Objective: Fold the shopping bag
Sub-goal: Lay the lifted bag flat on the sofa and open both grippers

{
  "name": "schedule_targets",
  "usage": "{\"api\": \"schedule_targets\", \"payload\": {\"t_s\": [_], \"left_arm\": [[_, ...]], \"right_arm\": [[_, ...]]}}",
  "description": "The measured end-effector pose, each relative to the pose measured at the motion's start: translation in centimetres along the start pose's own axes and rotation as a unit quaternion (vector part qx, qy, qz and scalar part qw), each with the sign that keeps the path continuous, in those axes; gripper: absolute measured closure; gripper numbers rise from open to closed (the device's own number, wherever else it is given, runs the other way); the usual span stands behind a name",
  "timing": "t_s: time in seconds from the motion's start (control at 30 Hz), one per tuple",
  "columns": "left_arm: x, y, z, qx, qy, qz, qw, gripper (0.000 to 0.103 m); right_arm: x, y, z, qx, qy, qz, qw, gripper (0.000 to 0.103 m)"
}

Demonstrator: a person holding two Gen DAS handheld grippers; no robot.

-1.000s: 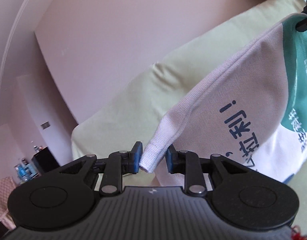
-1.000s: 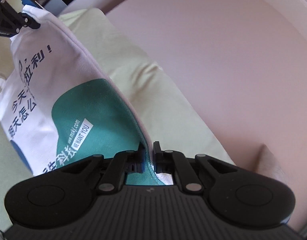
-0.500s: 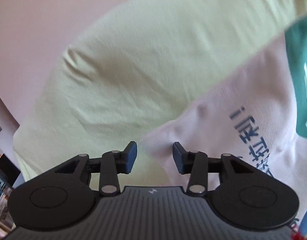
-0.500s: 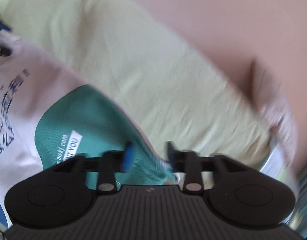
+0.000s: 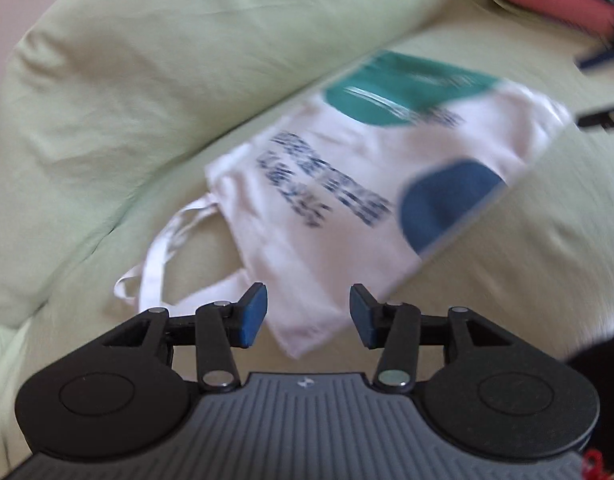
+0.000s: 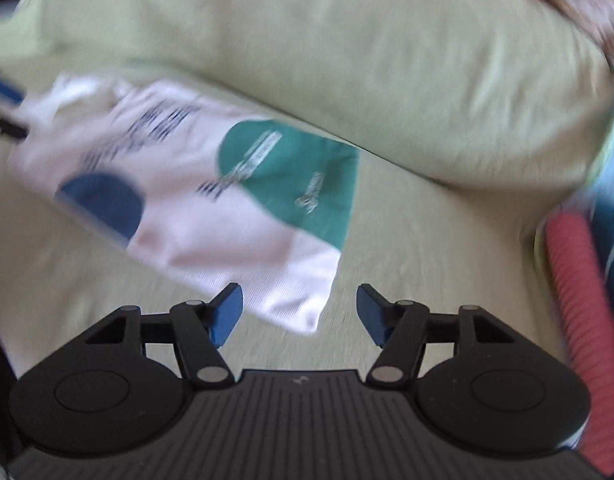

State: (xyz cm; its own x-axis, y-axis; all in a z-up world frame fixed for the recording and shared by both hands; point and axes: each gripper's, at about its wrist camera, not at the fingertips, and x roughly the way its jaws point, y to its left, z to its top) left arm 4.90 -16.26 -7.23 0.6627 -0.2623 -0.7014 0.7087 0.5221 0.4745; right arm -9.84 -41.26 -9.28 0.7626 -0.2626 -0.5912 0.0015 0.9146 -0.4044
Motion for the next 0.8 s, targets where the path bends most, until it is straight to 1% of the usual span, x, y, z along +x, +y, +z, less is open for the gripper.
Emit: {"api": "schedule_targets", "payload": {"t_s": [0.03, 0.1, 0.17, 0.23, 0.27, 0.3, 0.33, 0.37, 0.43, 0.47, 0.53, 0.6, 0.63, 0.67, 0.7, 0.73, 0.77, 0.8], "left_arm": [[0.2, -0.8, -0.3, 0.016, 0.004, 0.001, 0.9999, 0.05], [0.9, -1.5, -0.3, 0.032, 0.014, 0.005, 0.9994, 0.05], [2.0, -2.1, -0.2, 0.041, 0.023, 0.008, 0.9989, 0.05], [3.0, -2.7, 0.1, 0.057, 0.012, 0.021, 0.9981, 0.05], [3.3, -2.7, 0.3, 0.057, 0.009, 0.019, 0.9981, 0.052], [3.6, -2.6, 0.5, 0.054, 0.005, 0.015, 0.9984, 0.056], [3.8, -2.4, 0.8, 0.05, 0.004, 0.01, 0.9987, 0.067], [3.9, -2.4, 1.1, 0.049, 0.003, 0.007, 0.9988, 0.076], [3.3, -2.6, 1.7, 0.054, -0.003, 0.014, 0.9985, 0.084], [2.6, -2.9, 2.0, 0.059, -0.008, 0.02, 0.998, 0.087], [1.4, -3.4, 2.3, 0.063, -0.012, 0.015, 0.9978, 0.087], [1.2, -3.9, 1.7, 0.066, -0.002, 0.006, 0.9978, 0.084], [1.4, -4.1, 1.3, 0.067, 0.005, 0.006, 0.9977, 0.083], [1.8, -4.3, 0.8, 0.071, 0.014, 0.014, 0.9973, 0.077], [2.0, -4.5, 0.2, 0.077, 0.021, 0.028, 0.9964, 0.076], [2.1, -4.6, -0.3, 0.083, 0.028, 0.042, 0.9953, 0.076], [1.9, -4.5, -0.5, 0.083, 0.033, 0.044, 0.995, 0.075], [1.1, -4.1, -0.3, 0.076, 0.036, 0.033, 0.9959, 0.075]], "right_arm": [[0.5, 1.5, -0.4, -0.066, 0.007, -0.016, 0.998, 0.045], [1.2, 2.3, -0.3, -0.129, 0.013, -0.035, 0.991, 0.048], [2.4, 3.0, -0.4, -0.186, 0.018, -0.048, 0.981, 0.058], [3.2, 3.2, 0.0, -0.211, 0.009, -0.058, 0.976, 0.058], [3.6, 3.3, 0.1, -0.217, 0.005, -0.059, 0.974, 0.062], [4.0, 3.2, 0.3, -0.215, 0.005, -0.051, 0.975, 0.068], [4.4, 3.1, 0.5, -0.21, 0.006, -0.041, 0.977, 0.09], [4.7, 3.2, 0.7, -0.2, 0.015, -0.029, 0.979, 0.094], [4.3, 3.5, 1.1, -0.191, 0.02, -0.03, 0.981, 0.096], [3.7, 3.4, 1.4, -0.172, 0.023, -0.028, 0.984, 0.097], [1.8, 3.7, 1.5, -0.152, 0.031, -0.04, 0.987, 0.098], [0.3, 4.1, 1.3, -0.134, 0.038, -0.046, 0.989, 0.098], [-0.4, 4.5, 0.9, -0.111, 0.044, -0.024, 0.993, 0.098], [-1.3, 4.9, 0.5, -0.085, 0.049, 0.004, 0.995, 0.097], [-1.8, 5.4, 0.2, -0.074, 0.055, 0.017, 0.996, 0.097], [-2.2, 5.8, 0.0, -0.068, 0.062, 0.026, 0.995, 0.095], [-2.7, 6.0, 0.0, -0.057, 0.068, 0.036, 0.995, 0.094], [-3.2, 6.0, 0.1, -0.046, 0.073, 0.045, 0.995, 0.093]]}}
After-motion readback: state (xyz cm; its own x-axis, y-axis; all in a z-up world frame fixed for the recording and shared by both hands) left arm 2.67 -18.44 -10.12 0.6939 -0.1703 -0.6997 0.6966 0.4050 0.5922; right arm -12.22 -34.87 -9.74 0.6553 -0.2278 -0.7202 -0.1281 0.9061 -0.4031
